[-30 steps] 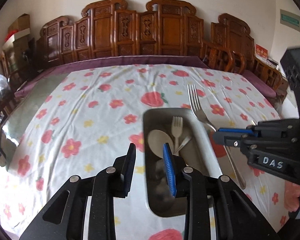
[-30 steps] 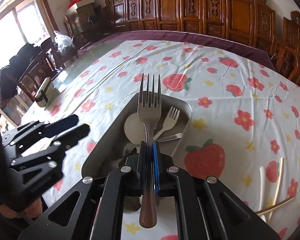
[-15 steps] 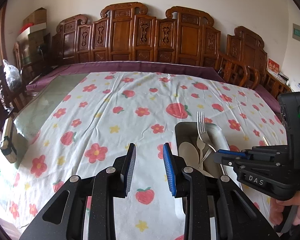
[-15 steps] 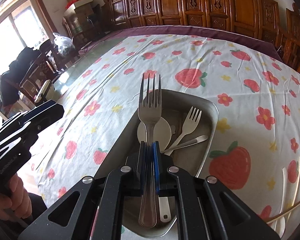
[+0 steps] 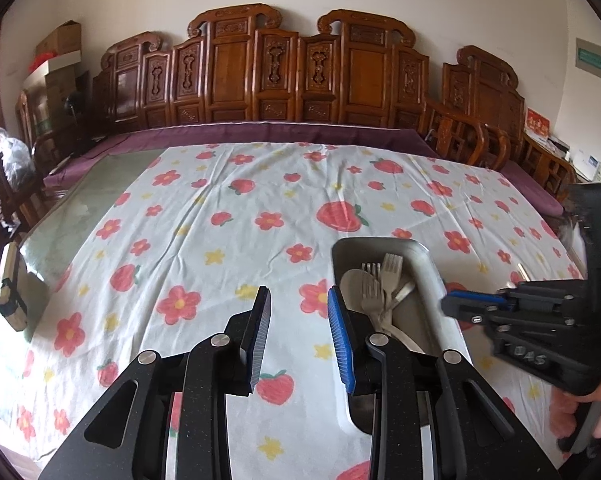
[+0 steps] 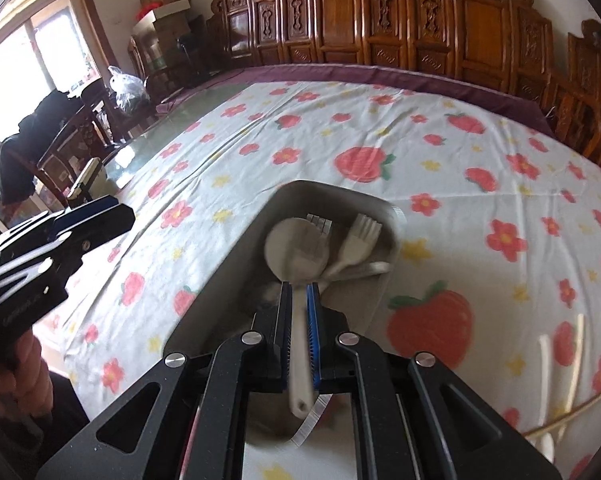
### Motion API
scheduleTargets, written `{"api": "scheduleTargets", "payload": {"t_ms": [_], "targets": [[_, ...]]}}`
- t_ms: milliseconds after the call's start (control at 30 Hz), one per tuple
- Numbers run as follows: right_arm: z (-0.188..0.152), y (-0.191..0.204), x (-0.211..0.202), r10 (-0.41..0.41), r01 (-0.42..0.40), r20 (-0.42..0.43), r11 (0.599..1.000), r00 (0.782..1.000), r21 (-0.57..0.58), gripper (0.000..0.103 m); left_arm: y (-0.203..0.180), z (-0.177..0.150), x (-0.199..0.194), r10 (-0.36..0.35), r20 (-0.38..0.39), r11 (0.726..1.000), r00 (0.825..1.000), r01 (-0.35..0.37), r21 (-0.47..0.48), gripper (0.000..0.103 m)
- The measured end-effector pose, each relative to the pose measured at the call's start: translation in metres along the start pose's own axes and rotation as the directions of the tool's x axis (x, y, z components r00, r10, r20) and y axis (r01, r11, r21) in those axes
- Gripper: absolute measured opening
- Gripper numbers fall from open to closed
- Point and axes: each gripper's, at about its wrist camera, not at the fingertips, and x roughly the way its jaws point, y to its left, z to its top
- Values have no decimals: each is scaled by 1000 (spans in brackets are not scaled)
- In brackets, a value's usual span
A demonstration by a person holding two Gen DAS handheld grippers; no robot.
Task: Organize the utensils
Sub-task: 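Lower the steel fork into the steel tray and open the right gripper, then grasp a light bamboo chopstick from the sheet with the right gripper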
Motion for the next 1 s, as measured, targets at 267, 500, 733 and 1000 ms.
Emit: {"api": "scheduleTargets", "payload": {"t_ms": [267,500,733,1000], "targets": [[-40,-59,-58,-111,110,26,993,993,43,9,-28,-7,-2,-40,-5,998,999,40,55,31],[-80,-111,-94,-207,204,14,971,978,121,9,-64,-18,-5,-98,-20,988,995,100,121,39],[-116,-151,-99,-270,272,-37,942,962,196,17,-102,-31,-8,-157,-24,967,987,158,202,57],[-132,-180,-85,-288,296,-73,912,955,285,25,-137,-51,-7,-216,-44,942,975,220,255,76]]}}
